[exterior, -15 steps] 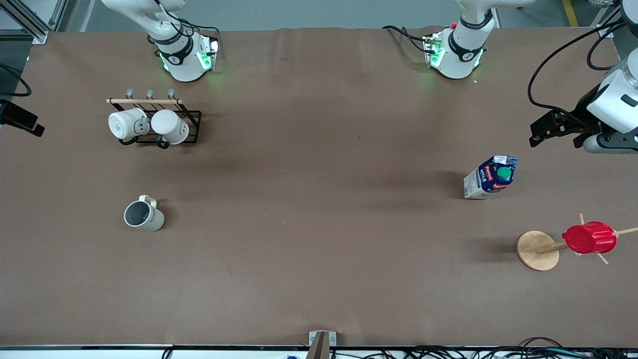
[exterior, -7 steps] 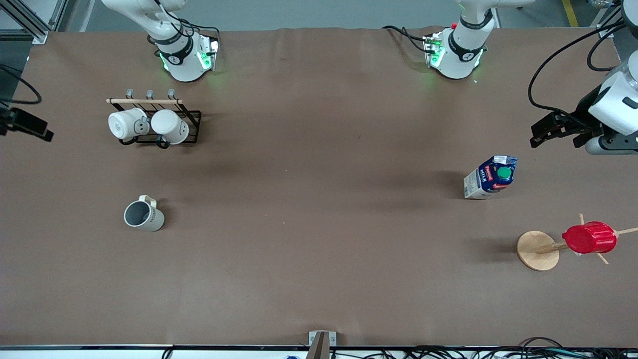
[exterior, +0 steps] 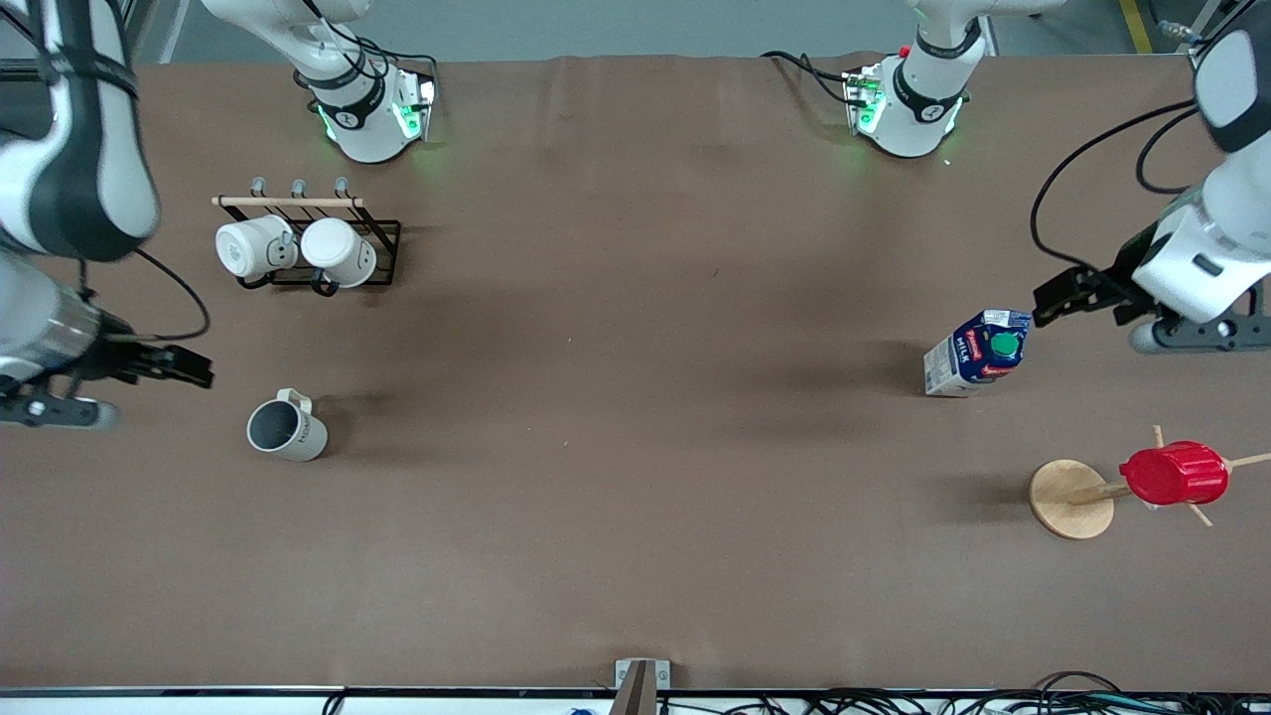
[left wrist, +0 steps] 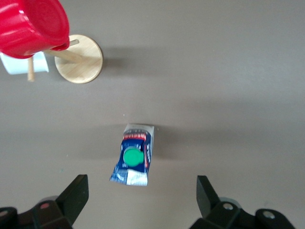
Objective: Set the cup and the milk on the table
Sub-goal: 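Grasp the white mug with the right gripper while the left gripper grasps the milk carton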
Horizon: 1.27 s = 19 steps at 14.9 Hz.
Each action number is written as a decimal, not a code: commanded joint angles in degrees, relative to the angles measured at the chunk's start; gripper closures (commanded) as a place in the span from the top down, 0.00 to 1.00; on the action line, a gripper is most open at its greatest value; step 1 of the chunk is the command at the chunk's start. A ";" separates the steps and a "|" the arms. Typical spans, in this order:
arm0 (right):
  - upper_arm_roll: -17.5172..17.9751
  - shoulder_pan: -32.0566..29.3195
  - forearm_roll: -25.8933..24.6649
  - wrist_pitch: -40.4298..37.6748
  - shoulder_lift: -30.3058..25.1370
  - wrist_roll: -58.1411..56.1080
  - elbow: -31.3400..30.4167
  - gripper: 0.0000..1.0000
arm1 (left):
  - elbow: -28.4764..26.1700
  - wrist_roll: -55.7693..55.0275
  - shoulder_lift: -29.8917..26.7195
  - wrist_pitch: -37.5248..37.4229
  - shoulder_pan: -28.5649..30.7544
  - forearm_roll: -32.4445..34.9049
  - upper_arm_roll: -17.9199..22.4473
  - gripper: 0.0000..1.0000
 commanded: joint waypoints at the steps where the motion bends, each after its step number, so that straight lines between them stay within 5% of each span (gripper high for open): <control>1: -0.19 0.58 0.05 7.08 1.59 -1.43 -4.80 1.00 | -7.01 -0.69 -0.28 6.84 0.49 2.30 -0.52 1.00; 7: -0.36 -0.91 -0.04 18.87 11.79 -7.67 -5.33 1.00 | -16.95 -0.42 0.07 16.87 0.49 3.10 -0.52 1.00; 14: -0.36 -1.18 0.04 24.14 14.61 -8.90 -6.73 0.97 | -21.36 0.98 1.74 21.97 1.98 3.10 -0.44 1.00; 16: -0.27 -1.27 0.05 27.48 15.49 -8.82 -8.22 0.86 | -21.71 2.12 2.35 22.50 2.07 3.10 -0.44 0.99; 19: -0.27 -1.27 0.05 27.41 15.49 -8.99 -8.41 0.37 | -23.29 2.13 2.53 24.26 2.07 3.10 -0.44 0.99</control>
